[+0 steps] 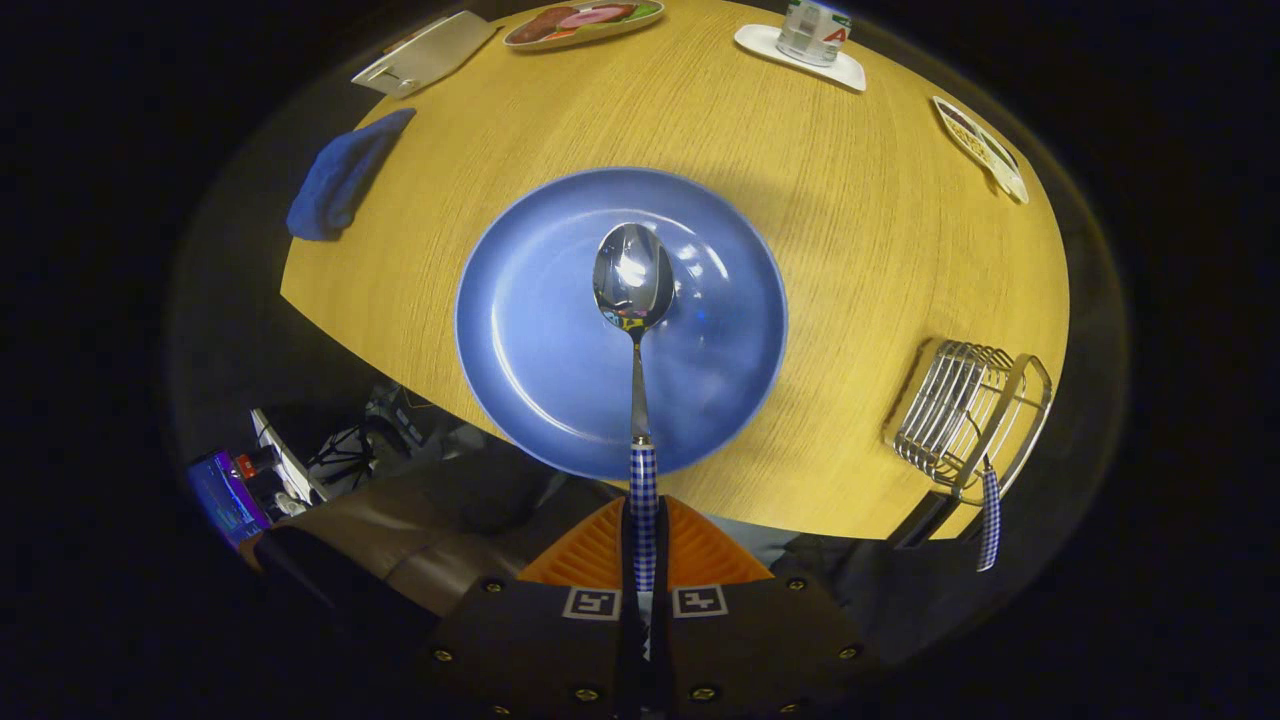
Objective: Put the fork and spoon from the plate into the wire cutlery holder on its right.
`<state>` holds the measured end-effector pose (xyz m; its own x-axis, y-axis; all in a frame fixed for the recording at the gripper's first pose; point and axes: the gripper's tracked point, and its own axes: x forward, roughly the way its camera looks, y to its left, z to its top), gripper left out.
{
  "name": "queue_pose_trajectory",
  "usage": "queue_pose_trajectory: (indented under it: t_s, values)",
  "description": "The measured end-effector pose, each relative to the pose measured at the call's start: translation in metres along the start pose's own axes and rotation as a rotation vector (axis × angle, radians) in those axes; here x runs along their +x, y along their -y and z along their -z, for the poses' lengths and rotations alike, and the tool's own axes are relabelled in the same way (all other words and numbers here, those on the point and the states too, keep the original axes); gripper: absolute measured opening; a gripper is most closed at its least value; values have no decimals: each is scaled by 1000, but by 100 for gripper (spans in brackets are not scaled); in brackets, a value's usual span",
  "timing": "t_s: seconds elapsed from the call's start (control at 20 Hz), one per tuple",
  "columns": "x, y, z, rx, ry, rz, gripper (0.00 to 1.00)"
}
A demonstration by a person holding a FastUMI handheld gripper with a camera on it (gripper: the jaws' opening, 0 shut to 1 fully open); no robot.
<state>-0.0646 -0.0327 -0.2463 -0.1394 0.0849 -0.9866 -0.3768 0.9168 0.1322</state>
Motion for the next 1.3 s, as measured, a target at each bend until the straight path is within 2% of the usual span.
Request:
queue_pose_trajectory:
  t_s: [0.6, 0.85, 1.3]
  values:
    - [-56, 76, 61, 128, -54, 36, 4]
    - [-77, 95, 84, 215, -85, 5, 4]
    - [-83, 136, 87, 365, -118, -41, 4]
